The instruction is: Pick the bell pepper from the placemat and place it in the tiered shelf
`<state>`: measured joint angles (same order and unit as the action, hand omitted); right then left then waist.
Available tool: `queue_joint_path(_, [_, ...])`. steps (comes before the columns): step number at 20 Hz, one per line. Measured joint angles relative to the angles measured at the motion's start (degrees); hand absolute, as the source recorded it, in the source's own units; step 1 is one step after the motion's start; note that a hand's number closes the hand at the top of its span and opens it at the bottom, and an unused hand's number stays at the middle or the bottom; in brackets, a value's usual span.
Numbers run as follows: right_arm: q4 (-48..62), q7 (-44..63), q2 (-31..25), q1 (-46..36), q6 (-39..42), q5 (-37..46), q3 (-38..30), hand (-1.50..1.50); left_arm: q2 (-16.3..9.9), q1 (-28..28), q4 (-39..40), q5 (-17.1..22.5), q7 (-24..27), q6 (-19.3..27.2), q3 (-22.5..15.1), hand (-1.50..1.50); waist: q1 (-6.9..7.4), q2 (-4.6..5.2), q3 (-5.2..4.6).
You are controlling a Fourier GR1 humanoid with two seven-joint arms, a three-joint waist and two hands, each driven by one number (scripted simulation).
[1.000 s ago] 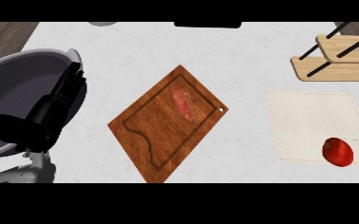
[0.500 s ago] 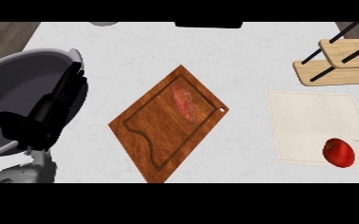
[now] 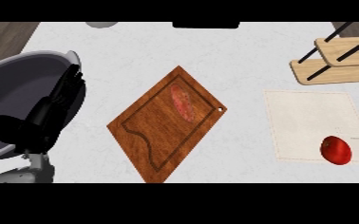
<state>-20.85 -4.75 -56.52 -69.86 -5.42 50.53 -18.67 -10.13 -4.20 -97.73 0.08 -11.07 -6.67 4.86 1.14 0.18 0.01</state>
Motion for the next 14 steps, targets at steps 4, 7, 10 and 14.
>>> queue_joint_path(4, [0.7, 4.1, -4.0, -3.8, 2.9, -5.0, -5.7, -1.50, -0.1, 0.1, -0.3, -0.4, -0.1, 0.2, 0.1, 0.00, -0.35, -0.15, -0.01])
queue_joint_path(7, [2.0, 8.1, -7.5, -5.7, 5.1, -9.0, -10.3, -1.50, 0.4, 0.9, -0.3, -0.6, 0.5, 0.4, -0.3, 0.00, -0.70, -0.24, -0.01])
queue_joint_path(10, [4.4, 10.6, -12.5, -6.0, 9.0, -12.9, -14.7, -1.50, 0.5, 0.8, -0.1, -0.6, 0.3, 0.5, -0.1, 0.00, -1.10, -0.18, 0.04])
queue_joint_path(14, [7.8, 11.1, -20.4, -3.7, 15.7, -16.8, -19.3, -1.50, 0.2, 2.0, -1.2, 0.1, 0.4, 0.1, 0.5, 0.00, -1.18, -0.12, 0.12])
